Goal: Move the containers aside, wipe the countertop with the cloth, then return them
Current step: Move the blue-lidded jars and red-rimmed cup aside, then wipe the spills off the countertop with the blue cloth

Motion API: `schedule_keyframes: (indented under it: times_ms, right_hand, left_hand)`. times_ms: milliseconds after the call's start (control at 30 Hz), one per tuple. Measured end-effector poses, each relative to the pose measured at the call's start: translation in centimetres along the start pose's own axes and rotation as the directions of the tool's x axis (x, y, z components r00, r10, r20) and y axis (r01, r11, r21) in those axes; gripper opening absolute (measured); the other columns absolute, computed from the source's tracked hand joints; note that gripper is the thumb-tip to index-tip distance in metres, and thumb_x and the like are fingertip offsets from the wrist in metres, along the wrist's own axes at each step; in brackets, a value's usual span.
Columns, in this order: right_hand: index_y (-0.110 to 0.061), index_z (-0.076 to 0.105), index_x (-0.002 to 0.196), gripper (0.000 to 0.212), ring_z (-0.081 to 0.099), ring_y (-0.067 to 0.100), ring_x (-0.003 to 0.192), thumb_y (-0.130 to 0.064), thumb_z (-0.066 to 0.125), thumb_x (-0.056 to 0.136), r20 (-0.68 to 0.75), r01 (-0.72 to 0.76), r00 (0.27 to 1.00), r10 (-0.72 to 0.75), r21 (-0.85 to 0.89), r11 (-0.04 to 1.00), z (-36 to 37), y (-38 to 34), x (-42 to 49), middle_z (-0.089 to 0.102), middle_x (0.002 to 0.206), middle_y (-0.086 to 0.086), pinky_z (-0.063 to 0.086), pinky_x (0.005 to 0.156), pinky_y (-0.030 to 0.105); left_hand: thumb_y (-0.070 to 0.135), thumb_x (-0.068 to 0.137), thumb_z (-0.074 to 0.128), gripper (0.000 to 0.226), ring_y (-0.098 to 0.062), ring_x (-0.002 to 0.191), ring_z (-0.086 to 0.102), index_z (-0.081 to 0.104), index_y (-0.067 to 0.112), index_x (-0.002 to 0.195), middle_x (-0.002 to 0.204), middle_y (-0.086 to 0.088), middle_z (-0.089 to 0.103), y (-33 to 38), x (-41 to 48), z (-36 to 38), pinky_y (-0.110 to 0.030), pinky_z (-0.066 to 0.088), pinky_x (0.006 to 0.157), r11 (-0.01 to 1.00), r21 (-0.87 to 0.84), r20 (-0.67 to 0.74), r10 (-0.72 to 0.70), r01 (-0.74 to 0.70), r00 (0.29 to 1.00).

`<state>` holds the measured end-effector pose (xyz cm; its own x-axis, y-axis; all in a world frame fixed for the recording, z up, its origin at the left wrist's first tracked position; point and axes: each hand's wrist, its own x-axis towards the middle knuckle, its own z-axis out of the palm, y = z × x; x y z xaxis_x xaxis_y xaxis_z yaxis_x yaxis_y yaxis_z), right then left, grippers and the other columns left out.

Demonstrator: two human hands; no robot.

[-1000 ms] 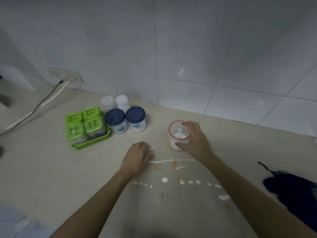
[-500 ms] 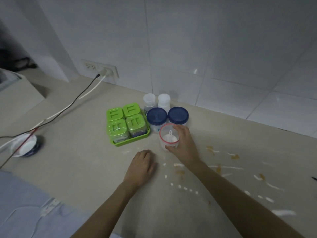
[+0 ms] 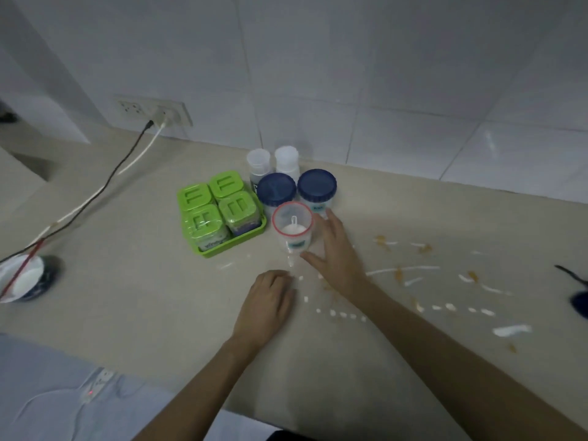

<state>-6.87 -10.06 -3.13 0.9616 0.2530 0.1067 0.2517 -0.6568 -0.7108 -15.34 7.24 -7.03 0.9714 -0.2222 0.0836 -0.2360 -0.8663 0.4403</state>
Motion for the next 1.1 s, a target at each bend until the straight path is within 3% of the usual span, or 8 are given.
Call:
schedule_keyframes:
  times_ms: [167,300,500,600,833,967,1100]
  right_hand:
    - [-0.01,0.042,0.137,0.058,0.031,0.019,0.139,-0.03,0.064,0.087,-0.07,-0.113,0.992,0.109,-0.06,0.992,-3.8,4.1,-9.4,0.028,0.153,0.01,0.026,0.11,0.022]
    - [-0.014,0.04,0.138,0.058,0.028,0.017,0.141,-0.039,0.055,0.088,-0.103,-0.227,0.971,0.217,-0.109,0.968,-7.3,7.7,-17.5,0.03,0.152,0.006,0.027,0.114,0.027]
    - [-0.013,0.037,0.14,0.058,0.027,0.017,0.141,-0.033,0.059,0.09,-0.151,-0.376,0.919,0.363,-0.067,0.924,-12.3,12.7,-26.5,0.029,0.152,0.005,0.021,0.113,0.023]
    - [-0.013,0.036,0.141,0.058,0.029,0.017,0.14,-0.031,0.058,0.091,-0.176,-0.389,0.911,0.373,-0.071,0.918,-15.4,15.1,-29.2,0.03,0.152,0.006,0.024,0.116,0.029]
    - [-0.015,0.044,0.136,0.051,0.038,0.02,0.134,-0.031,0.06,0.09,-0.25,-0.386,0.908,0.336,-0.188,0.903,-23.6,23.0,-34.6,0.037,0.148,0.01,0.027,0.111,0.025]
    - [-0.01,0.05,0.131,0.046,0.041,0.031,0.133,-0.026,0.059,0.088,-0.247,-0.295,0.944,0.218,-0.336,0.894,-27.7,27.8,-35.9,0.041,0.143,0.02,0.04,0.107,0.049]
    - [-0.015,0.045,0.137,0.054,0.03,0.036,0.138,-0.031,0.06,0.088,-0.267,-0.293,0.945,0.192,-0.421,0.858,-30.8,31.5,-34.9,0.028,0.151,0.019,0.033,0.111,0.052]
  left_hand:
    - [0.028,0.094,0.044,0.032,-0.022,0.109,0.054,0.061,0.011,0.115,0.117,-0.006,0.061,6.1,-2.3,3.0,-0.026,0.037,0.099,0.975,-0.109,0.018,0.198,-0.195,0.98]
    - [0.024,0.092,0.05,0.031,-0.023,0.112,0.054,0.059,0.01,0.117,0.119,-0.007,0.06,11.5,-3.8,6.3,-0.031,0.037,0.104,0.93,-0.132,0.063,0.354,-0.344,0.933]
    - [0.032,0.094,0.048,0.038,-0.023,0.119,0.053,0.057,0.01,0.125,0.127,-0.008,0.058,19.3,-4.9,10.8,-0.033,0.035,0.107,0.909,-0.117,0.132,0.413,-0.4,0.901]
    - [0.032,0.095,0.049,0.038,-0.022,0.119,0.052,0.057,0.011,0.125,0.128,-0.007,0.057,23.7,-4.6,12.7,-0.032,0.035,0.106,0.898,-0.106,0.15,0.439,-0.427,0.886]
    - [0.029,0.094,0.052,0.037,-0.027,0.12,0.051,0.056,0.008,0.123,0.127,-0.011,0.056,34.0,-2.5,17.5,-0.039,0.038,0.107,0.874,-0.09,0.132,0.485,-0.477,0.865]
    - [0.027,0.092,0.053,0.038,-0.027,0.128,0.047,0.056,0.007,0.125,0.131,-0.012,0.055,38.2,-1.9,20.3,-0.043,0.031,0.112,0.868,-0.045,0.104,0.497,-0.495,0.862]
    - [0.025,0.092,0.054,0.04,-0.025,0.132,0.042,0.054,0.007,0.128,0.136,-0.013,0.052,40.0,-2.5,21.8,-0.04,0.023,0.115,0.896,-0.015,0.079,0.443,-0.443,0.893]
